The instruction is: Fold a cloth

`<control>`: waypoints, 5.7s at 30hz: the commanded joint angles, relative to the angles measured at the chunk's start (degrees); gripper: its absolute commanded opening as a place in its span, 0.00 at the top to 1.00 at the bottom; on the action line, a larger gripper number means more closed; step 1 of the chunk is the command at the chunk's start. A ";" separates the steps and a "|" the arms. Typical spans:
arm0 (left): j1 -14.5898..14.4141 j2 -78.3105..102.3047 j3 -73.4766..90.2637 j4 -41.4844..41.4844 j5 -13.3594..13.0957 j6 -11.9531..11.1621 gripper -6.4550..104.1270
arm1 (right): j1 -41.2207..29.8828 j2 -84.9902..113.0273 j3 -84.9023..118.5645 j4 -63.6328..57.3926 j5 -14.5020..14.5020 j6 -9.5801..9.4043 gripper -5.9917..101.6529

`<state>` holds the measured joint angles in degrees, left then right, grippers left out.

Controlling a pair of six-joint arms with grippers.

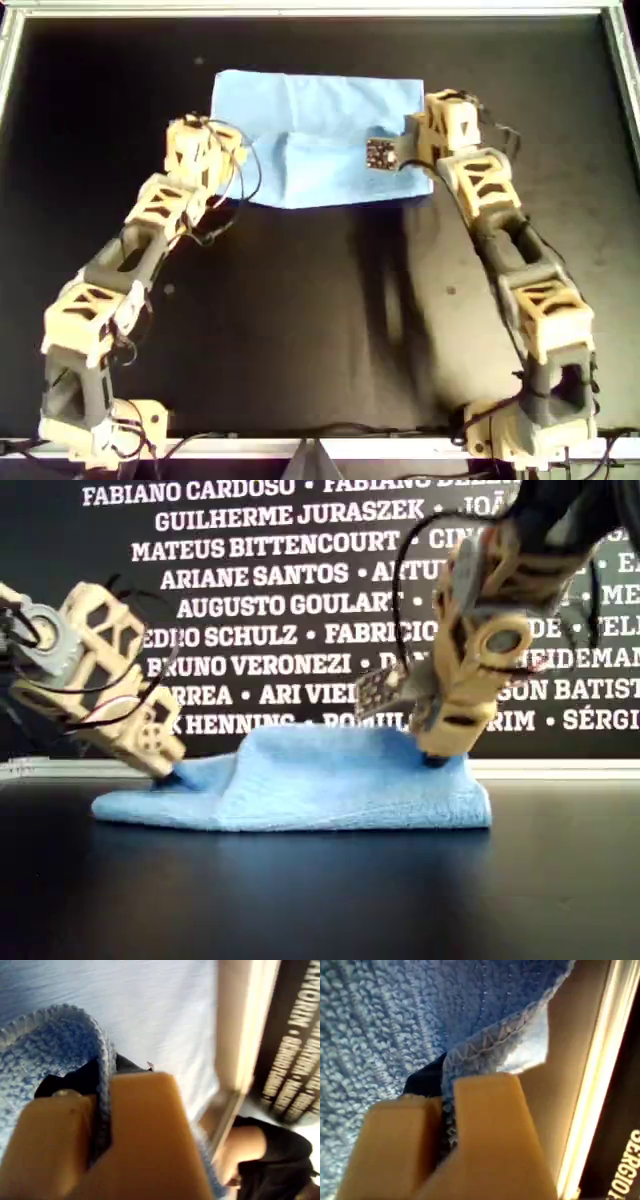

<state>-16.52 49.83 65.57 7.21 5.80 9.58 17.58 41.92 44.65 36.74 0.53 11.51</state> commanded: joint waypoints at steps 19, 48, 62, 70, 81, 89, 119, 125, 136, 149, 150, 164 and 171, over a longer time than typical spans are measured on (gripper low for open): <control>3.78 -15.12 -31.46 -0.88 0.26 0.44 0.95 | -2.46 -15.82 -30.67 -1.93 -0.35 0.09 0.93; 3.87 -25.58 -44.47 -0.97 0.26 0.35 0.56 | -2.55 -23.12 -40.17 -1.93 0.62 0.09 0.50; 3.96 -24.43 -44.56 -0.97 0.26 0.35 0.41 | -2.64 -22.06 -48.25 -1.93 0.62 0.09 0.49; 3.96 -24.70 -46.49 -0.88 0.35 0.44 0.20 | -2.72 -21.97 -52.21 -1.93 0.62 0.00 0.48; 6.06 -18.46 -45.44 1.41 0.18 0.44 0.08 | -2.99 -17.58 -51.77 0.97 -0.35 -0.09 0.49; 8.88 13.18 -37.35 40.17 0.09 -0.35 0.08 | -3.96 5.27 -52.12 33.93 0.62 -5.98 0.49; 21.27 106.79 54.32 47.02 0.26 -12.30 0.07 | -4.48 108.37 68.29 14.59 0.79 -6.33 0.48; 20.83 106.96 79.10 22.68 0.26 -11.51 0.07 | -10.28 114.52 101.07 -12.39 0.70 -6.33 0.48; 20.39 114.08 101.25 12.22 1.23 -10.90 0.07 | -12.30 128.67 129.46 -21.62 0.26 -6.24 0.49; 20.30 117.51 107.75 10.46 1.41 -11.87 0.07 | -12.04 129.02 129.55 -21.53 -0.26 -6.33 0.49; 20.30 117.69 107.75 10.46 1.41 -11.87 0.07 | -12.04 128.94 129.55 -21.53 -0.26 -6.33 0.49; 2.02 115.84 107.75 9.84 0.26 -10.90 0.07 | -7.82 123.84 129.11 -22.24 -0.44 -6.42 0.48; 2.02 102.30 97.65 9.67 0.09 -10.90 0.07 | -7.65 98.53 113.64 -22.41 -0.44 -6.33 0.48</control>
<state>-12.92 157.15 172.00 18.46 5.71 -1.67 10.20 150.03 167.78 17.31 0.26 5.27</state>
